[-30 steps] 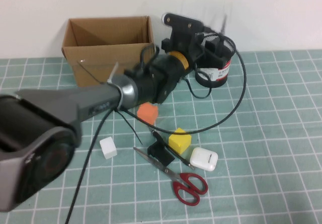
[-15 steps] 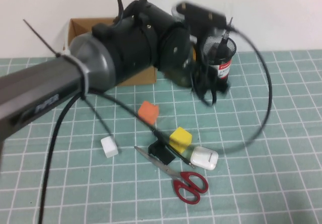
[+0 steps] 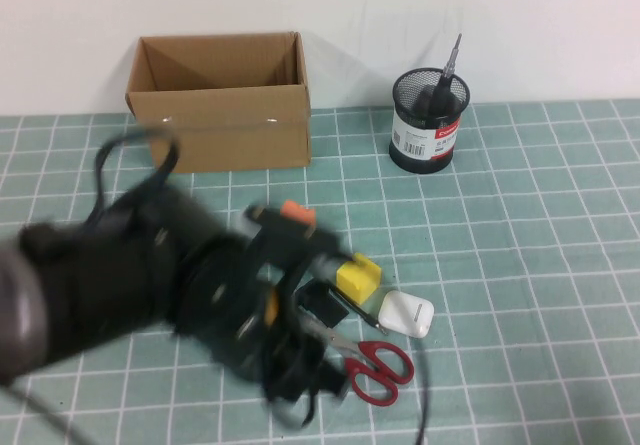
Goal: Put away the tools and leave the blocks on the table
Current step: Pick up the scissors from the table
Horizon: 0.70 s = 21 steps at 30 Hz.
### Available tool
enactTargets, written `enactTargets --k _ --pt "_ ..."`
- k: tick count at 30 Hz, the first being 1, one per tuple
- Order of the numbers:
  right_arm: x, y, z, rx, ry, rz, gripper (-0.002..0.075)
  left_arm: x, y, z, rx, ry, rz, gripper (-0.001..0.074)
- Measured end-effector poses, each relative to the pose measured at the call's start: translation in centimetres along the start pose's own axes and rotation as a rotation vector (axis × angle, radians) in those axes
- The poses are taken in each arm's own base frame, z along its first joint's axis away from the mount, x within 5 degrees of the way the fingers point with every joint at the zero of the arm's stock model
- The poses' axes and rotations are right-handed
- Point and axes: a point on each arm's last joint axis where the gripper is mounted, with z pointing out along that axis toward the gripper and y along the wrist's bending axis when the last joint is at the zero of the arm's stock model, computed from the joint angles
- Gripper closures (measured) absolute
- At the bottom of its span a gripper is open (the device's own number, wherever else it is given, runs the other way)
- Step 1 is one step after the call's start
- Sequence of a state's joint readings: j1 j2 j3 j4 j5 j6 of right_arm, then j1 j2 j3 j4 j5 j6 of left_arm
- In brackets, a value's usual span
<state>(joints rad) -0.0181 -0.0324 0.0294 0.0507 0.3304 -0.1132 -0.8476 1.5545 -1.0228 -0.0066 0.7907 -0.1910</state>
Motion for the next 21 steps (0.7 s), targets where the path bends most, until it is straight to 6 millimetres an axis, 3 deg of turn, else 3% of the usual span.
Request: enactTargets --k 5,8,15,21 --pt "0.0 0.0 0.0 0.0 0.0 0.0 0.0733 3.7 0.7 1.8 -0.007 0.074 -0.062 0.0459" --pt "0.0 0.0 0.0 0.0 0.0 0.0 0.0733 4.4 0.8 2.5 -0.006 0.074 -0.075 0.0459" --pt "0.0 0.0 0.0 0.0 0.0 0.0 0.0733 2.9 0.5 2.6 0.039 -0.093 -0.133 0.0459" --pt "0.0 0.0 0.0 0.0 0.0 0.0 0.0733 -0.2 0.2 3.3 0.065 -0.101 -0.261 0.0459"
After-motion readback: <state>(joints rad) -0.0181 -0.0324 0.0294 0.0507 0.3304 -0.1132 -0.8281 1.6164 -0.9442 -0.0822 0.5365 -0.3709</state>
